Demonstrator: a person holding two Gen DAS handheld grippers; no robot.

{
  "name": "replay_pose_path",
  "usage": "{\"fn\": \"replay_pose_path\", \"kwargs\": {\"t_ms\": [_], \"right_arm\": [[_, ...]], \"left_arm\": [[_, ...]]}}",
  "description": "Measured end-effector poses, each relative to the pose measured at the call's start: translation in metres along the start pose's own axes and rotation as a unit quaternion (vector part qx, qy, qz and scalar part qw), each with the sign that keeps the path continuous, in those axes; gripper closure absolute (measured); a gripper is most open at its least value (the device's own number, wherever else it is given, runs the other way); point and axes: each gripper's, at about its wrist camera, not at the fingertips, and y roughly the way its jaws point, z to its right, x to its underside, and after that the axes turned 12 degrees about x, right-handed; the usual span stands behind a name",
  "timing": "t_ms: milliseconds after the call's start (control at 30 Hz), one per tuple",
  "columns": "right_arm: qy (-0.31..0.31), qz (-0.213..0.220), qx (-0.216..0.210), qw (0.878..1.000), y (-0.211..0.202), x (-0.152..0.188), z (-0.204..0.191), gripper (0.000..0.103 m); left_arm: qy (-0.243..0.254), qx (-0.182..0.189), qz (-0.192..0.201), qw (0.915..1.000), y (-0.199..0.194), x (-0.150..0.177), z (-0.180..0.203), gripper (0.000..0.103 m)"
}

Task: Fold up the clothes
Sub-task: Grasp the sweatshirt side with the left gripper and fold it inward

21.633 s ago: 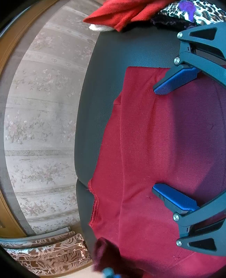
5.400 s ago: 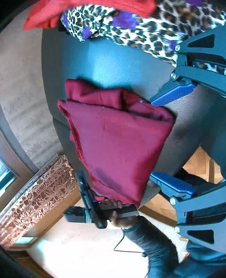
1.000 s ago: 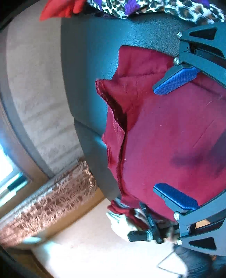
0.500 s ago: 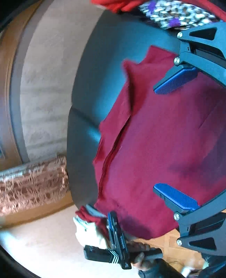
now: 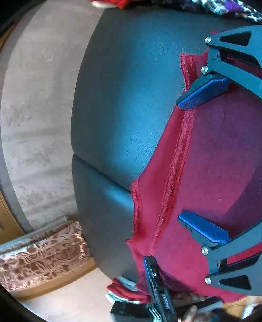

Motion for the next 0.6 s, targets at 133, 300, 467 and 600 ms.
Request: {"fn": "replay_pose_path", "kwargs": {"t_ms": [133,300,467,600], "right_arm": [[-0.036,0.005,0.042,0.998,0.003,0.004,-0.018,0.0],[-0.042,0.008,0.047,0.998,0.004,0.001,-0.018,0.0],[-0.044,0.01,0.05,0.998,0.002,0.0,-0.02,0.0],[-0.046,0.012,0.046,0.998,0.004,-0.005,-0.02,0.0]], "left_arm": [[0.003,-0.003,0.005,1.0,0.001,0.001,0.002,0.092],[0.005,-0.005,0.008,0.9999,0.002,0.006,0.005,0.092],[0.011,-0.018,0.002,0.9998,-0.002,0.001,0.005,0.092],[0.02,-0.056,-0.002,0.9982,-0.012,0.0,0.018,0.081]]}}
